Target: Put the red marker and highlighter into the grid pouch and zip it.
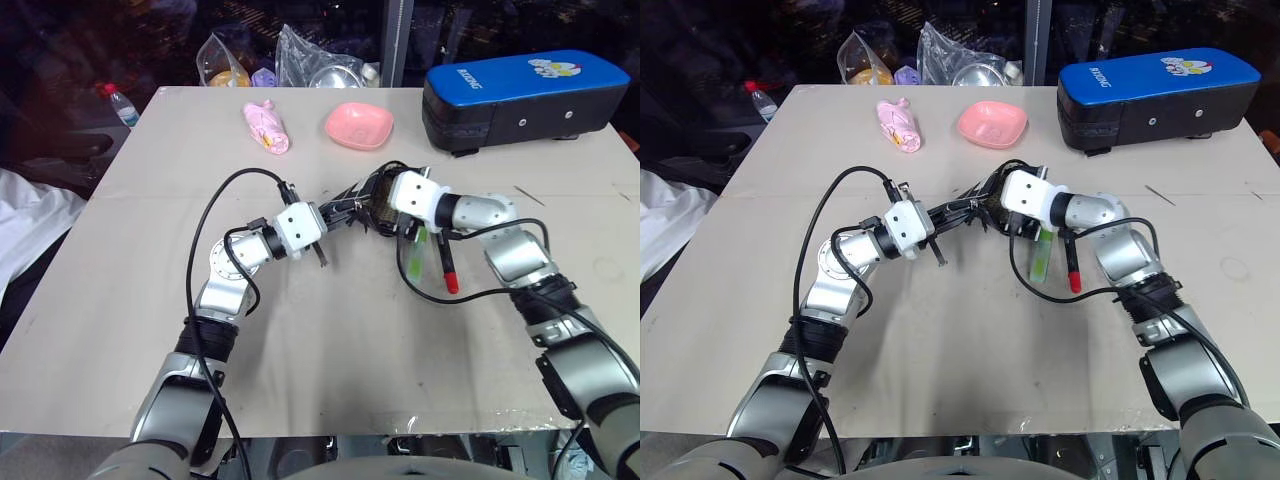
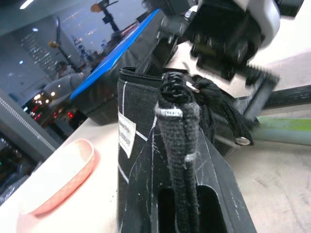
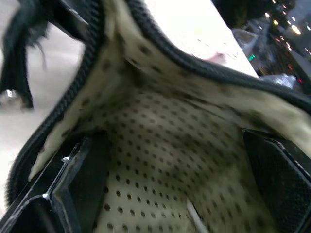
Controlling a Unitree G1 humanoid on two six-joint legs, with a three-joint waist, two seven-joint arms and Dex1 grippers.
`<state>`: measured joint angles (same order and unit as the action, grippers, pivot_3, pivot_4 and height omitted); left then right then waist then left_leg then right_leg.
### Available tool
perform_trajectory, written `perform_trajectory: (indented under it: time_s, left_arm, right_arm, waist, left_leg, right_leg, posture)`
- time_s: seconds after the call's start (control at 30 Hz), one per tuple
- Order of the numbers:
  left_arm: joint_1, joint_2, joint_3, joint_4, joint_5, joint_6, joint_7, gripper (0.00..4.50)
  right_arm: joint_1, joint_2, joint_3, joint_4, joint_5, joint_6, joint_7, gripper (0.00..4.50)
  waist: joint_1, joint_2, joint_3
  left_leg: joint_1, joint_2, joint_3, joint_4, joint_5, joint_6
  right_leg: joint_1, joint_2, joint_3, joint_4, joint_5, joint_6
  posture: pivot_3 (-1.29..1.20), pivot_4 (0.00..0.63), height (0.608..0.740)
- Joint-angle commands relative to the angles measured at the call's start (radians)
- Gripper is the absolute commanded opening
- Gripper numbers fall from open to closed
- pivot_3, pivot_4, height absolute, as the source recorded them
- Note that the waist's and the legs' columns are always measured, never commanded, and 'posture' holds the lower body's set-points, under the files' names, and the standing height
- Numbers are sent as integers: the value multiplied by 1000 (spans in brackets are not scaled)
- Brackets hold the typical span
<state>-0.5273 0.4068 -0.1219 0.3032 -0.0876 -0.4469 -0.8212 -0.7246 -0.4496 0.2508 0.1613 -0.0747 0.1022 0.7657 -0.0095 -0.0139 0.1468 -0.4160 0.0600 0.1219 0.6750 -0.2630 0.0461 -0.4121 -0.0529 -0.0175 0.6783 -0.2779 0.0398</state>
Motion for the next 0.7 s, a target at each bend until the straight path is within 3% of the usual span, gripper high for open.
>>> perform_trajectory:
  time_s: [0.03, 0.23, 0.4, 0.53, 0.63, 0.7]
  left_arm:
    - [5, 0, 26, -45, -33, 28, 14, 0]
    - [16, -4, 26, -56, -54, 62, 10, 0]
    - [28, -8, 23, -67, -62, 76, 2, 0]
    - [36, -11, 17, -81, -67, 91, -1, 0]
    - [39, -12, 16, -87, -72, 103, -2, 0]
    - [42, -13, 14, -87, -77, 118, -5, 0]
  right_arm:
    - [93, -28, -127, -240, 100, 192, -19, 4444]
    - [441, 19, -336, -694, 246, 630, -173, 4444]
    - [631, 60, -320, -811, 210, 748, -305, 4444]
    - [692, 123, -288, -816, 206, 795, -389, 4444]
    - [697, 168, -287, -797, 214, 817, -433, 3637]
    - [700, 158, -280, -791, 211, 825, -437, 2773]
  waist:
    - [1, 0, 0]
    - [4, 0, 0]
    - [-3, 0, 0]
    - [-3, 0, 0]
    - [-2, 0, 0]
    - [-2, 0, 0]
  left_leg:
    - [0, 0, 0, 0, 0, 0]
    - [0, 1, -1, 0, 0, 0]
    - [1, 0, -1, 1, 0, 0]
    - [1, -2, -2, 1, 0, 0]
    - [1, -2, -2, 1, 0, 0]
    - [1, -2, -2, 1, 0, 0]
  right_leg:
    - [0, 0, 0, 0, 0, 0]
    - [1, 1, -1, 0, 0, 0]
    - [1, 1, 0, 1, 0, 0]
    - [1, 2, 1, 1, 0, 0]
    - [1, 2, 1, 1, 0, 0]
    - [1, 2, 1, 1, 0, 0]
  posture:
    - [0, 150, 737]
    - [0, 150, 737]
    - [0, 150, 737]
    - [0, 150, 737]
    - [0, 150, 737]
    - [0, 150, 737]
